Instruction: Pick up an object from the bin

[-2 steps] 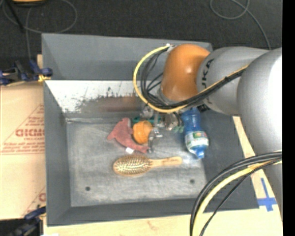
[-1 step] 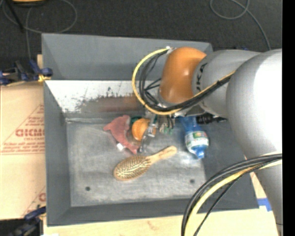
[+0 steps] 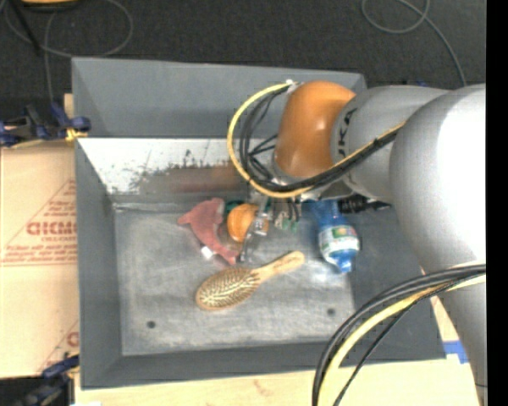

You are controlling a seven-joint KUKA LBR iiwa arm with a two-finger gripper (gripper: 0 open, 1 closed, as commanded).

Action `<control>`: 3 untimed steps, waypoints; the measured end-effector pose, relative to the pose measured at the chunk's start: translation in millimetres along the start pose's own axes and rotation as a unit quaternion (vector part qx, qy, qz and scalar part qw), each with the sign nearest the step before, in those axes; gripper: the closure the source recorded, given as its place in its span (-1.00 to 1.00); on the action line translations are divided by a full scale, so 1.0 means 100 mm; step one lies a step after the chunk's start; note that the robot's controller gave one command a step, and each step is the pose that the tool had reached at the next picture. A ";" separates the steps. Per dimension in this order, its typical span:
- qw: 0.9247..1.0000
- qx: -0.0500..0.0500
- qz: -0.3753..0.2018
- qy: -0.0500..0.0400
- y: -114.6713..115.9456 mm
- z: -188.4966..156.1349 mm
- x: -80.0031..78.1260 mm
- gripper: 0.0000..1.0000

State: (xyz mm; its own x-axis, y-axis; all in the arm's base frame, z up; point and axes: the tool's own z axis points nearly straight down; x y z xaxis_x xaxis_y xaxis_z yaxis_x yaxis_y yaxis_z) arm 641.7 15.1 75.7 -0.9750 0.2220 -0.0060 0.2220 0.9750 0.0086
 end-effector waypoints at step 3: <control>1.000 0.004 -0.003 0.003 0.03 -1.80 0.13 1.00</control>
Offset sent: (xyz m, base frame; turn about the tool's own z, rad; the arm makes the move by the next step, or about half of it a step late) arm -0.0005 0.0066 0.1335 0.0135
